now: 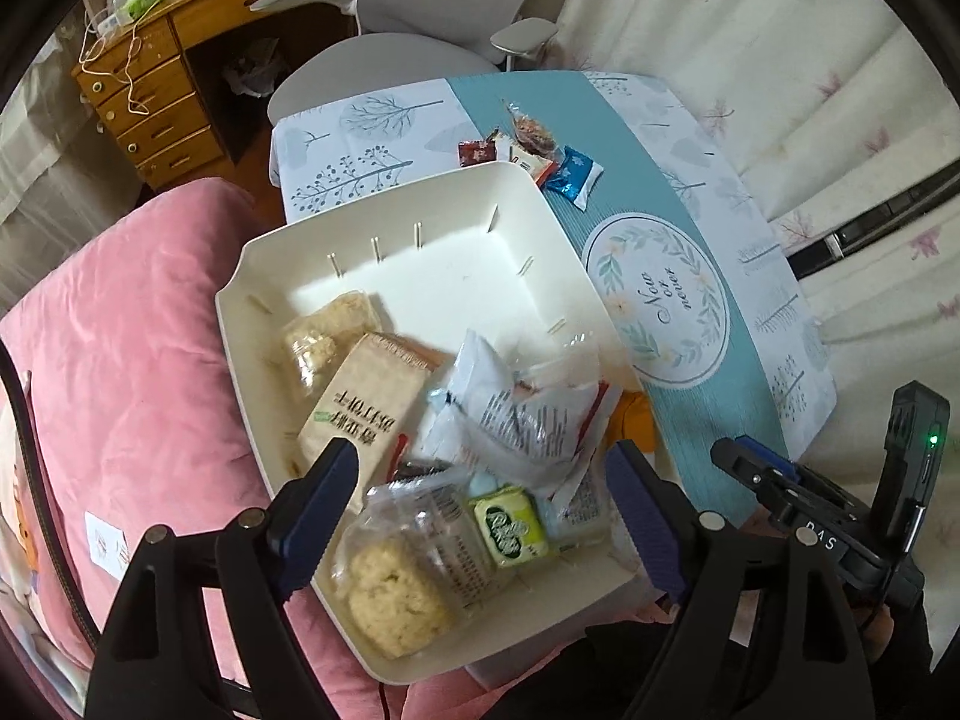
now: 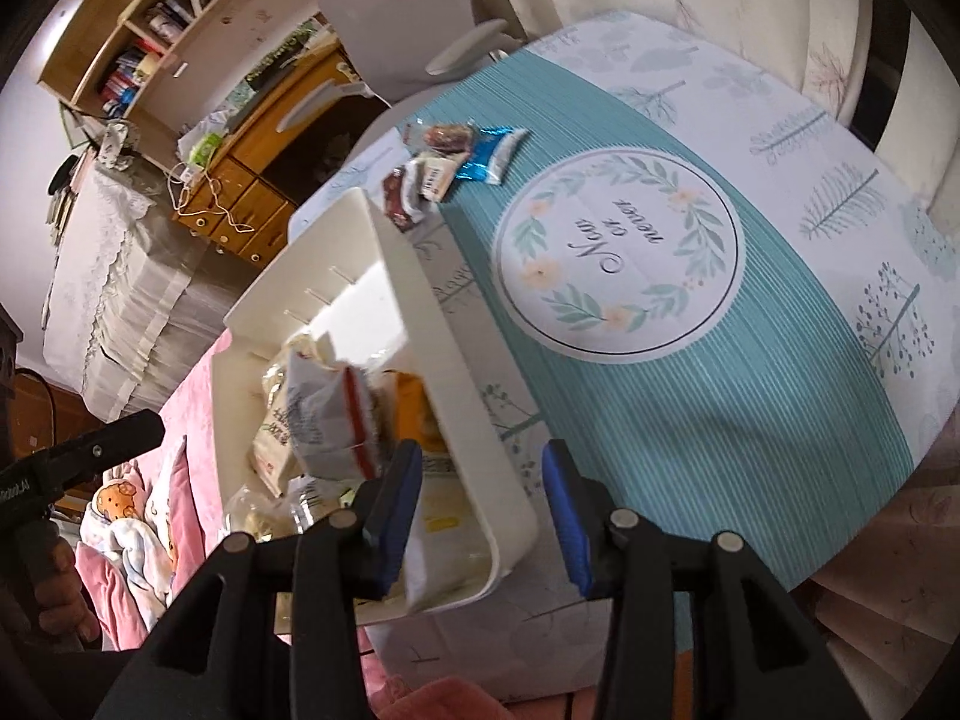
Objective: Organize snacks
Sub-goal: 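Carry the pastry bag and orange-white bar over the white tray and release them, then grasp the clear nut bag with the left tool while the right tool grasps the blue packet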
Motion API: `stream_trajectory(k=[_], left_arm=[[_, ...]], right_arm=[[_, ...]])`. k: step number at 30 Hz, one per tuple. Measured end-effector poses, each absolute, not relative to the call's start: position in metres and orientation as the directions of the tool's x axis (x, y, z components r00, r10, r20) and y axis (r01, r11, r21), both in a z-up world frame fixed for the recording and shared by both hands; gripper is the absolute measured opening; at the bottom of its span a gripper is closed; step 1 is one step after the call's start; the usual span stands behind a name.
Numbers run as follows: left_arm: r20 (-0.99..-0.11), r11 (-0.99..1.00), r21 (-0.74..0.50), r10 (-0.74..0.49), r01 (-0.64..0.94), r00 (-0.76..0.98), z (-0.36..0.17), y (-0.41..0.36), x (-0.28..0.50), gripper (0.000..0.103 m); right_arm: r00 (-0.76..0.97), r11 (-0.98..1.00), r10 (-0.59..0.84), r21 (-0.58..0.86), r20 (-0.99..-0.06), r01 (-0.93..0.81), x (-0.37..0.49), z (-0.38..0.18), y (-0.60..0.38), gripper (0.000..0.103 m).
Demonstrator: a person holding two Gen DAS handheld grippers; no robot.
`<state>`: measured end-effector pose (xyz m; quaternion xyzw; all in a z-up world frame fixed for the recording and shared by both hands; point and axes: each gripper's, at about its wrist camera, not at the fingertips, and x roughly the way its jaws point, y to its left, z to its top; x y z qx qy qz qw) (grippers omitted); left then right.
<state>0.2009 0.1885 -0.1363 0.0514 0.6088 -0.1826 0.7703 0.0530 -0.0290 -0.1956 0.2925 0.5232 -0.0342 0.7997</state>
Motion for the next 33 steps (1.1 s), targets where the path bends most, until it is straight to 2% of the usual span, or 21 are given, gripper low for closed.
stream_trajectory(k=[10,19,25,33], left_arm=[[-0.957,0.96,-0.134,-0.19,0.244,0.22,-0.142,0.131,0.263,0.084],[-0.966,0.977,-0.092,-0.135,0.195,0.222,-0.156,0.076,0.334,0.084],[-0.977,0.977,-0.079,-0.115,0.196,0.177,-0.173,0.051,0.373,0.084],[-0.979,0.974,-0.097,-0.131,0.203,0.159,-0.202,0.02,0.422,0.084]], right_arm=[[0.362,0.802,0.35,0.476,-0.864,0.36,0.101,-0.237,-0.081,0.047],[0.35,0.854,0.375,0.466,-0.859,0.23,0.179,-0.259,-0.114,0.048],[0.383,0.875,0.395,0.469,-0.835,0.121,0.227,-0.26,-0.115,0.048],[0.501,0.902,0.351,0.429,-0.791,0.046,0.276,-0.27,-0.108,0.048]])
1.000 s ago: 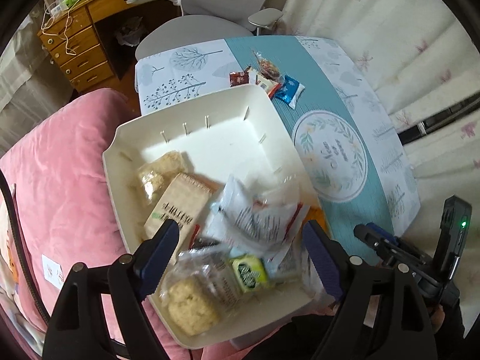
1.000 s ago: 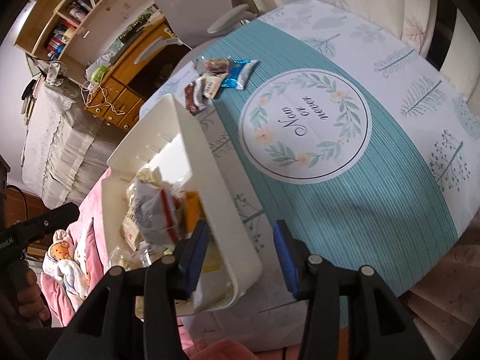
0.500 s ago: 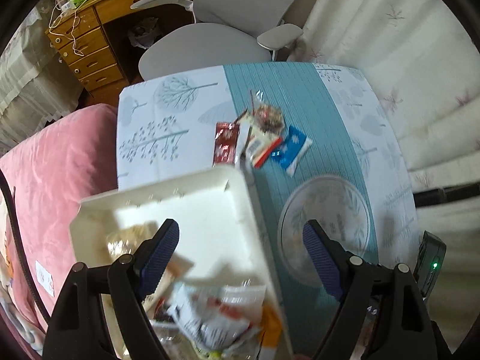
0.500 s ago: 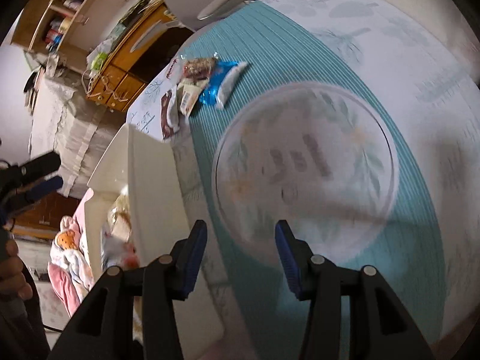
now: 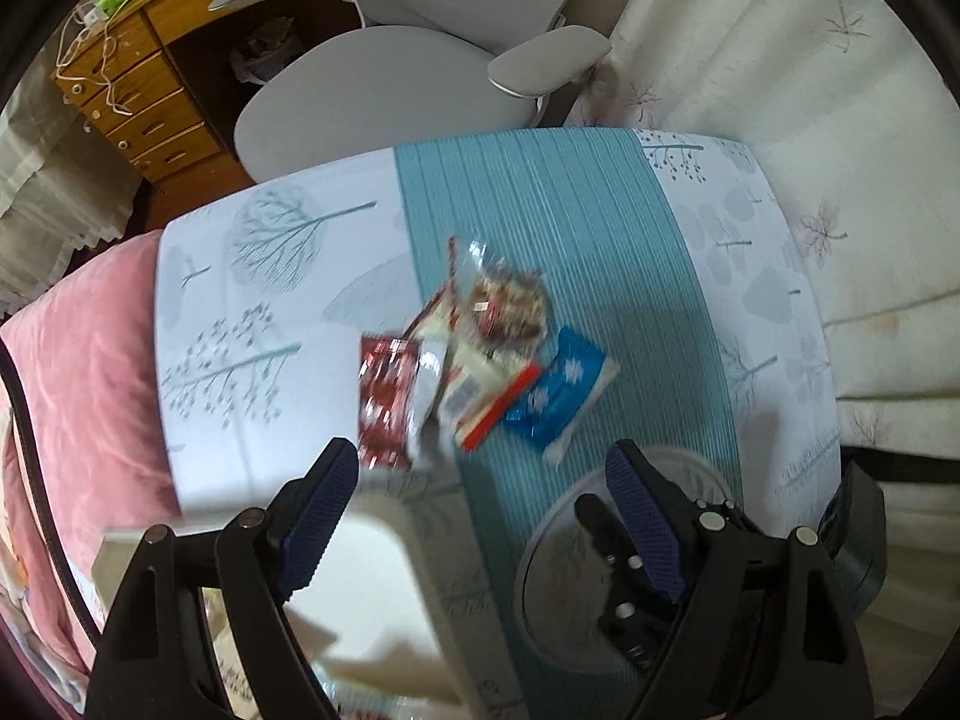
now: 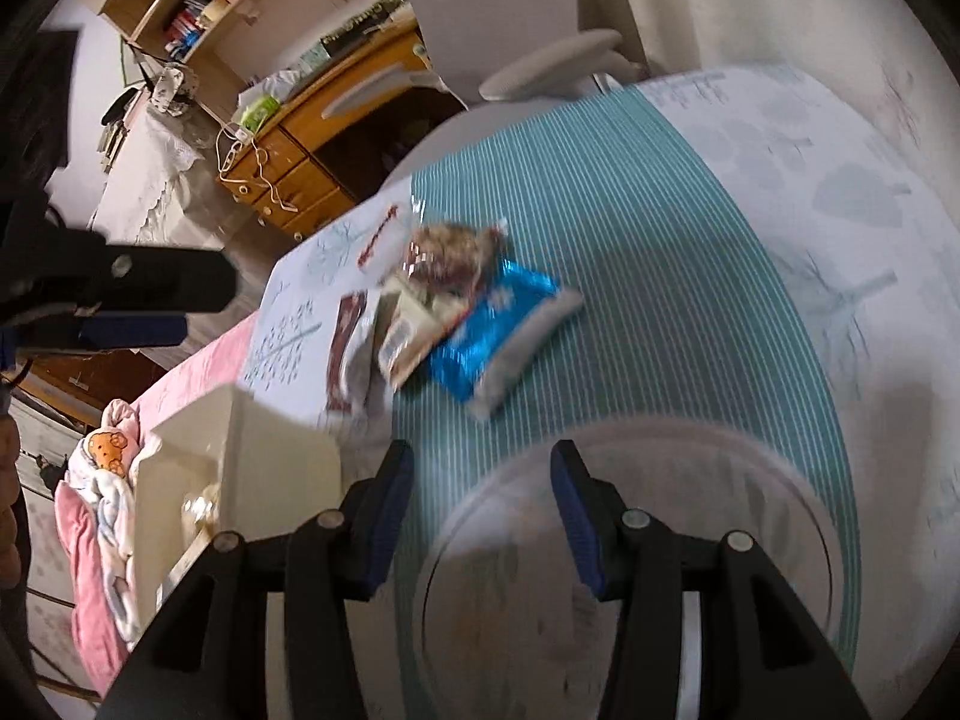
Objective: Organize snacks
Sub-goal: 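Grasp the clear nut bag with the left tool while the right tool grasps the blue packet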
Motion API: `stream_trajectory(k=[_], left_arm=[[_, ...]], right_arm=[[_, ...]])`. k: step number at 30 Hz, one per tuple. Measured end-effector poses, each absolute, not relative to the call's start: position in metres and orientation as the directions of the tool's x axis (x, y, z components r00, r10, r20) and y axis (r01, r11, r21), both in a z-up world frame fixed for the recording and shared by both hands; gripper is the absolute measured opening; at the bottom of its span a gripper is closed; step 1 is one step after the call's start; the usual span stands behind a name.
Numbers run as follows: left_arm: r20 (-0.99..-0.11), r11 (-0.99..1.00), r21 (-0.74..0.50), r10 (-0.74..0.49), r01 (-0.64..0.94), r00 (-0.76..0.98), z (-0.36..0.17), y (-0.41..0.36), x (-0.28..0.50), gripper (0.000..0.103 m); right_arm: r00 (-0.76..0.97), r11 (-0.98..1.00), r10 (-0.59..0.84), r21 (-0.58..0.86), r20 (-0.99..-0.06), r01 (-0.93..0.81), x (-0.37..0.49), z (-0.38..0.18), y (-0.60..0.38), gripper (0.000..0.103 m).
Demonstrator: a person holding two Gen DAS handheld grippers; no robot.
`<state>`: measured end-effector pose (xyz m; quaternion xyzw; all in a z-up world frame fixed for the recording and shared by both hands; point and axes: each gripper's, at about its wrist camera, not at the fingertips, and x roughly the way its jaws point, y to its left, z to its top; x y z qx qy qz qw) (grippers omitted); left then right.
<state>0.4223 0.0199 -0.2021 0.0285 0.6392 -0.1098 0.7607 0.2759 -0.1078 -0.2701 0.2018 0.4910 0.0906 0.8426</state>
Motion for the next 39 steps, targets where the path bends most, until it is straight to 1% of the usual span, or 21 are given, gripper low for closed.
stream_trajectory(k=[7,9,11,15,19,21,22,24,29,31,33,34,36,39], left_arm=[[-0.98,0.98,-0.08,-0.111,0.185,0.164,-0.235,0.003,0.458,0.084],[-0.981,0.982,-0.084,-0.112,0.172,0.159,-0.245,0.001,0.467,0.084],[-0.982,0.983,-0.085,-0.11,0.161,0.154,-0.254,0.0,0.473,0.084],[-0.983,0.983,-0.101,-0.122,0.155,0.135,-0.269,-0.004,0.483,0.084],[-0.987,0.983,-0.102,-0.119,0.15,0.111,-0.284,-0.009,0.489,0.084],[-0.987,0.984,-0.104,-0.12,0.148,0.103,-0.29,-0.01,0.491,0.084],[-0.988,0.984,-0.104,-0.12,0.146,0.102,-0.292,-0.01,0.492,0.083],[-0.988,0.984,-0.107,-0.121,0.14,0.096,-0.297,-0.01,0.494,0.079],[-0.987,0.987,-0.091,-0.107,0.135,0.116,-0.303,-0.011,0.499,0.064],[-0.988,0.987,-0.083,-0.1,0.139,0.115,-0.303,-0.009,0.501,0.062],[-0.985,0.987,-0.087,-0.105,0.133,0.136,-0.302,-0.008,0.501,0.053],[-0.984,0.987,-0.091,-0.109,0.129,0.143,-0.301,-0.007,0.502,0.047],[-0.982,0.986,-0.111,-0.128,0.122,0.142,-0.301,-0.005,0.502,0.044],[-0.978,0.984,-0.133,-0.149,0.114,0.144,-0.298,-0.001,0.503,0.039]], right_arm=[[0.575,0.914,0.291,0.4,-0.764,0.068,0.3,-0.285,-0.108,0.049],[0.595,0.914,0.282,0.4,-0.753,0.073,0.306,-0.288,-0.107,0.052],[0.604,0.914,0.278,0.398,-0.747,0.071,0.312,-0.291,-0.107,0.054],[0.6,0.917,0.286,0.395,-0.747,0.055,0.32,-0.298,-0.102,0.054],[0.615,0.934,0.26,0.357,-0.745,0.037,0.321,-0.301,-0.092,0.057],[0.625,0.939,0.249,0.342,-0.74,0.03,0.32,-0.301,-0.088,0.061],[0.63,0.944,0.236,0.327,-0.74,0.031,0.321,-0.301,-0.086,0.061],[0.636,0.958,0.198,0.285,-0.746,0.037,0.322,-0.301,-0.08,0.061],[0.653,0.976,0.124,0.211,-0.747,0.056,0.319,-0.301,-0.067,0.061],[0.655,0.978,0.115,0.201,-0.747,0.058,0.318,-0.301,-0.067,0.06],[0.655,0.981,0.094,0.181,-0.75,0.066,0.316,-0.301,-0.065,0.05],[0.654,0.982,0.09,0.177,-0.751,0.069,0.316,-0.301,-0.066,0.047],[0.647,0.983,0.088,0.171,-0.758,0.067,0.316,-0.301,-0.068,0.039],[0.619,0.989,0.08,0.142,-0.781,0.052,0.317,-0.299,-0.068,0.034]])
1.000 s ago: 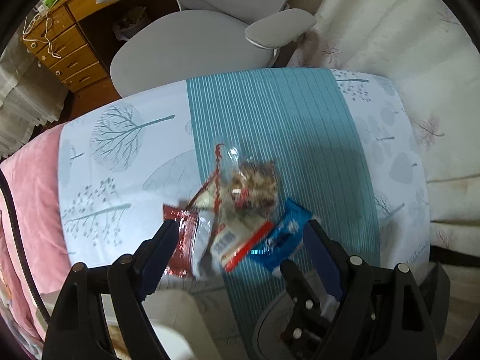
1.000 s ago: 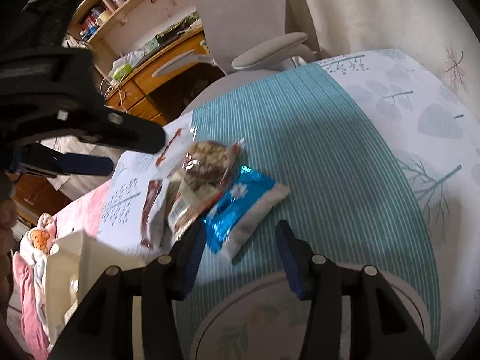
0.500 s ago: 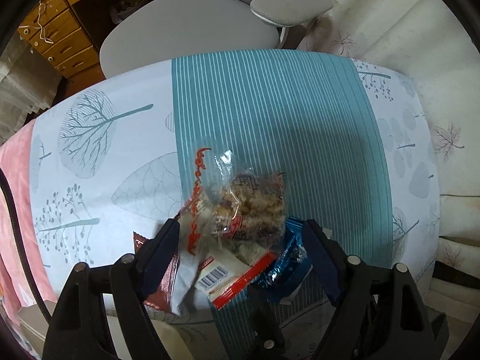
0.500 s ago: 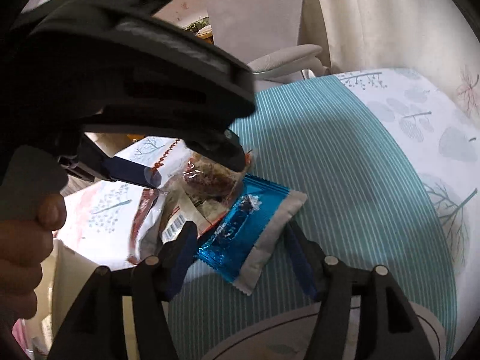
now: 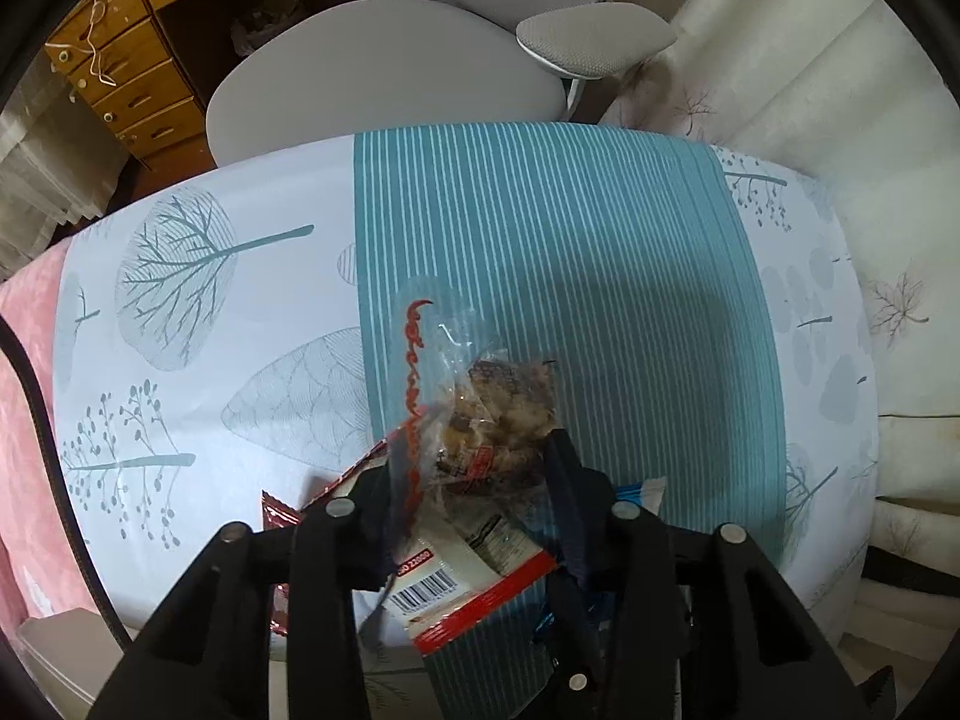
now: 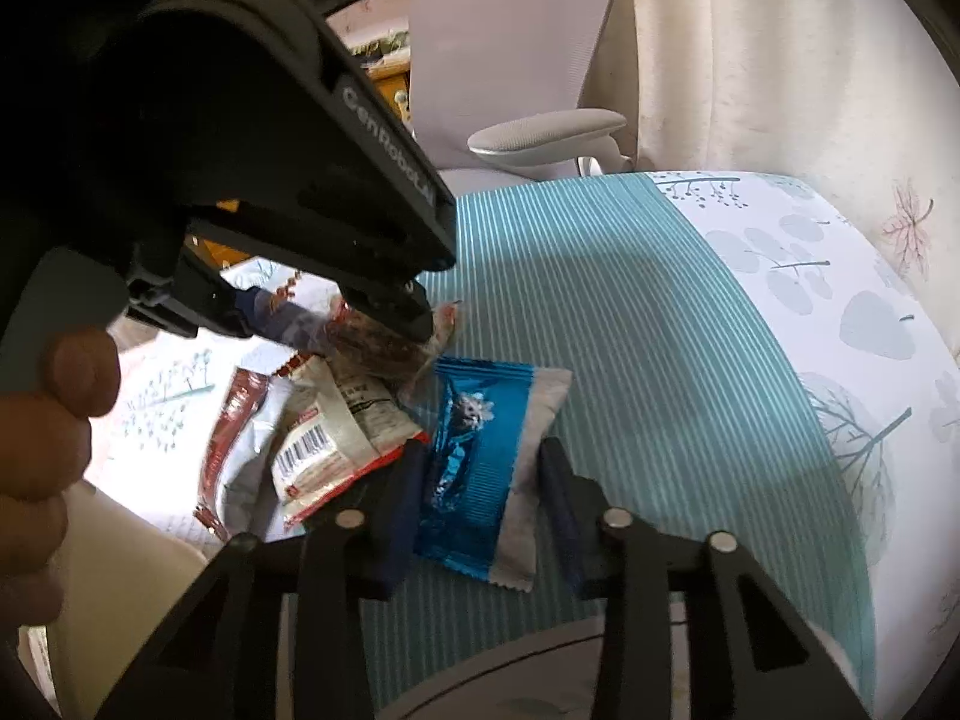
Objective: Organize snacks
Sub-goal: 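Grasp the clear nut bag with the left tool while the right tool grasps the blue packet, then carry the nut bag and blue packet over the white tray and release both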
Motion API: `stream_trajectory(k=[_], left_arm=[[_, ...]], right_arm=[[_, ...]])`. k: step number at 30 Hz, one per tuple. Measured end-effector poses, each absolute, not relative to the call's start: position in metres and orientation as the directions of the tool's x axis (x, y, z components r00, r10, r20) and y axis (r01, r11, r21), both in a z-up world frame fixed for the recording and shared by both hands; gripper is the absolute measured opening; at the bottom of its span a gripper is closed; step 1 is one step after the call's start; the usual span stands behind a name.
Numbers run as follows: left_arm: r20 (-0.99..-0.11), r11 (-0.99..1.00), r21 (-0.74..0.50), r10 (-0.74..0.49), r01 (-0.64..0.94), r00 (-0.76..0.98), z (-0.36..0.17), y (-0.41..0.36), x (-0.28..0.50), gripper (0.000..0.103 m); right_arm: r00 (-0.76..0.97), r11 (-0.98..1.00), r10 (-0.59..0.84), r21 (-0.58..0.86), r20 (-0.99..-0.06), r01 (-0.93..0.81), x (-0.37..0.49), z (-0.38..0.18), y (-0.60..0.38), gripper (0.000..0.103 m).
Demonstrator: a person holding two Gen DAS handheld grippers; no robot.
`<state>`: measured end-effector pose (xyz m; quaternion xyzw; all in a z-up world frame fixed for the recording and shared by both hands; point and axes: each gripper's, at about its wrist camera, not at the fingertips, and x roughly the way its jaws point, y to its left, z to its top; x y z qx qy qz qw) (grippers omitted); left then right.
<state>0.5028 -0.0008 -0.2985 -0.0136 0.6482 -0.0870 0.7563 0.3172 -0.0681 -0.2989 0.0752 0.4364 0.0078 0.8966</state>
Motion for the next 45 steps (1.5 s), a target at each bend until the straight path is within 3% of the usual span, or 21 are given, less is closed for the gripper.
stream_trajectory(k=[4,14,24,34,45], left_arm=[[-0.97,0.978,-0.181,-0.195,0.1,0.147,-0.293,0.004,0.5,0.03],[-0.962,0.97,-0.215,-0.231,0.115,0.144,-0.274,0.003,0.469,0.029],[-0.936,0.951,-0.274,-0.298,0.145,0.186,-0.206,0.004,0.41,0.029],[-0.895,0.934,-0.314,-0.35,0.169,0.275,-0.14,0.046,0.32,0.029],[-0.873,0.942,-0.297,-0.334,0.156,0.354,-0.118,0.12,0.219,0.029]], right_arm=[[0.595,0.988,0.092,0.147,-0.798,0.045,0.313,-0.297,-0.072,0.033],[0.506,0.985,0.049,0.127,-0.861,0.119,0.283,-0.287,-0.105,0.03],[0.457,0.971,-0.028,0.085,-0.889,0.225,0.225,-0.252,-0.15,0.03],[0.512,0.95,-0.022,0.142,-0.859,0.278,0.173,-0.197,-0.148,0.03],[0.591,0.955,0.002,0.177,-0.806,0.238,0.111,-0.143,-0.105,0.03]])
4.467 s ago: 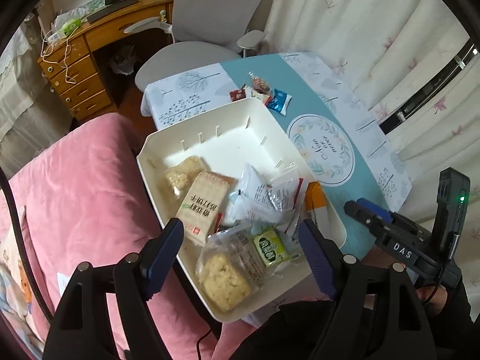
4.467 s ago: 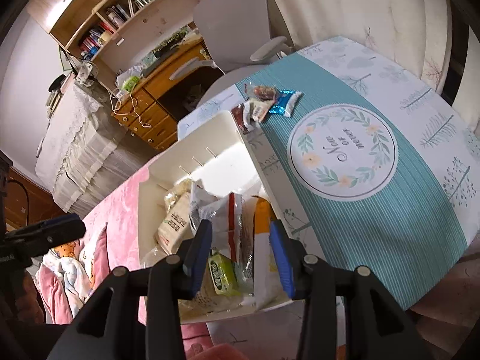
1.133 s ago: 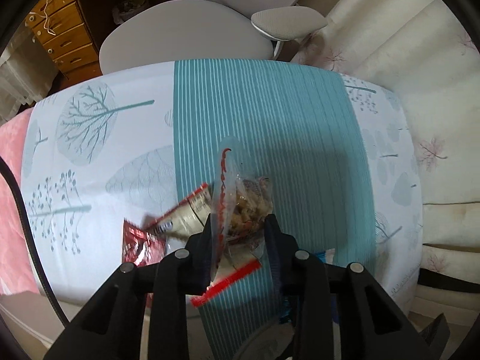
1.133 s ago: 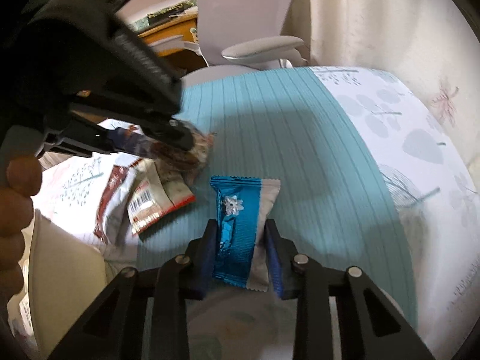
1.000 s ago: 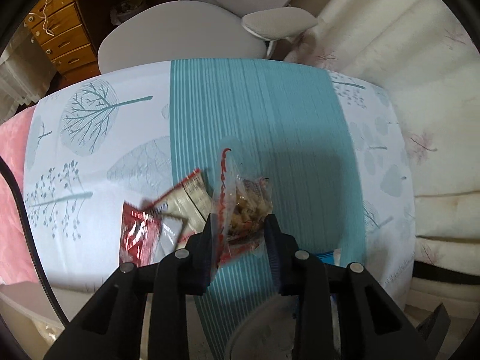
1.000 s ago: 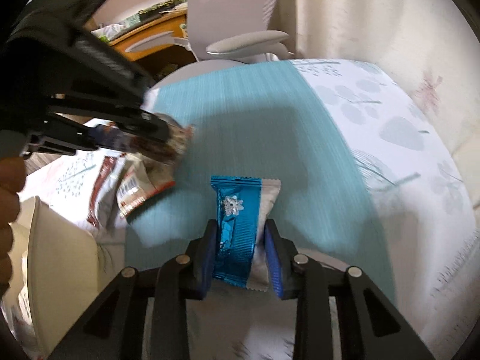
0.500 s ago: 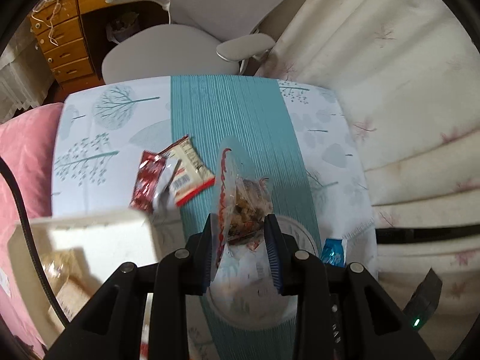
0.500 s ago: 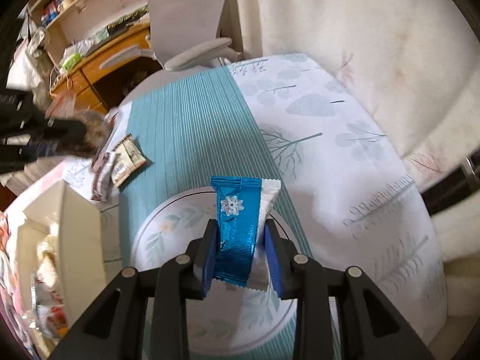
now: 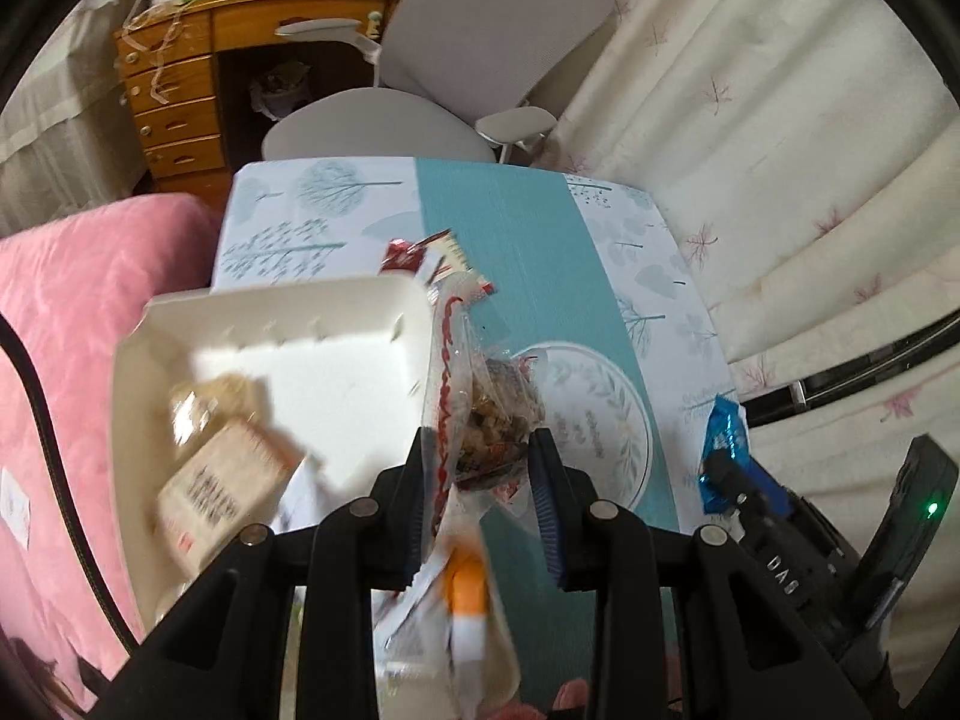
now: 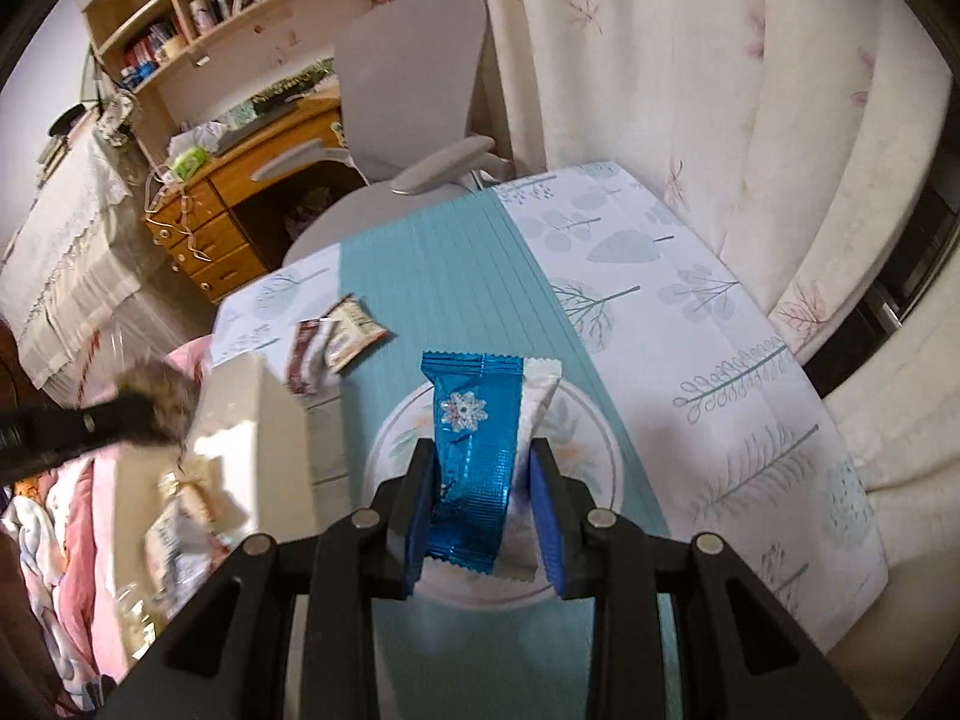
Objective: Organize snacks
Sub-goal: 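Carry the nut bag and blue packet over the white tray and release both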
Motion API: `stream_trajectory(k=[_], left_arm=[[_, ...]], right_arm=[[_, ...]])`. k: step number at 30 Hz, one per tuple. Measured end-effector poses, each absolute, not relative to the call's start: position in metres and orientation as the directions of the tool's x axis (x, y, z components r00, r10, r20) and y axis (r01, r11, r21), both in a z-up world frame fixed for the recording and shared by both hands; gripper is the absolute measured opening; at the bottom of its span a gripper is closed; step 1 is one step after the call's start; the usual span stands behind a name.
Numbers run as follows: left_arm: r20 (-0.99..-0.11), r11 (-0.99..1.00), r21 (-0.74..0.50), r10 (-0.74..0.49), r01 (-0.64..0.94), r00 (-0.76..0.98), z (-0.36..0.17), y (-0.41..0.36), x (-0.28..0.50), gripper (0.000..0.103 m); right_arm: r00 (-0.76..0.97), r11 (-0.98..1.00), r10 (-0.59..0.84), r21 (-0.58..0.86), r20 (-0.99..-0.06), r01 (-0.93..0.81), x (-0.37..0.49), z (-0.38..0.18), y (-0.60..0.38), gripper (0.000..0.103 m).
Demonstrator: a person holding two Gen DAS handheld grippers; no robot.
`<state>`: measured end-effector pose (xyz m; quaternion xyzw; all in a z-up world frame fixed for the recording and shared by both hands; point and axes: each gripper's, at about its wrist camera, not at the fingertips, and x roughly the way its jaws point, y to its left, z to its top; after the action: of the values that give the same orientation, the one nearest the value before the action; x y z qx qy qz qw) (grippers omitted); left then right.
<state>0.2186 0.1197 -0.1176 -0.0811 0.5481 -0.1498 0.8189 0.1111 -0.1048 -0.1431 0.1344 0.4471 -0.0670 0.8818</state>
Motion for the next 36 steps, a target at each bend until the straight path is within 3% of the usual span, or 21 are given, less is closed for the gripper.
stream_trajectory(k=[13,25,27,28,29,30,36], left_arm=[[-0.822,0.923,-0.369,-0.379,0.111,0.424,-0.113,0.225,0.116,0.029],[-0.819,0.917,-0.388,-0.391,0.097,0.421,-0.124,0.272,0.08,0.03],[-0.821,0.923,-0.38,-0.37,0.068,0.436,-0.125,0.279,0.077,0.041],[-0.817,0.923,-0.382,-0.364,0.054,0.446,-0.125,0.282,0.077,0.06],[-0.813,0.923,-0.383,-0.358,0.041,0.459,-0.125,0.285,0.076,0.072],[-0.811,0.923,-0.382,-0.354,0.036,0.466,-0.124,0.287,0.076,0.072],[-0.82,0.934,-0.356,-0.324,0.022,0.472,-0.124,0.283,0.082,0.075]], right_arm=[[0.612,0.967,0.082,0.212,-0.787,0.143,0.046,-0.124,-0.019,0.03],[0.574,0.98,0.171,0.2,-0.801,-0.013,0.026,-0.127,0.063,0.031],[0.555,0.979,0.187,0.2,-0.811,-0.039,0.027,-0.13,0.073,0.033],[0.535,0.98,0.187,0.193,-0.824,-0.045,0.03,-0.133,0.076,0.036],[0.507,0.983,0.177,0.178,-0.843,-0.047,0.033,-0.137,0.081,0.049],[0.493,0.983,0.175,0.175,-0.852,-0.045,0.034,-0.139,0.083,0.056],[0.479,0.981,0.186,0.186,-0.858,-0.048,0.037,-0.14,0.08,0.056]])
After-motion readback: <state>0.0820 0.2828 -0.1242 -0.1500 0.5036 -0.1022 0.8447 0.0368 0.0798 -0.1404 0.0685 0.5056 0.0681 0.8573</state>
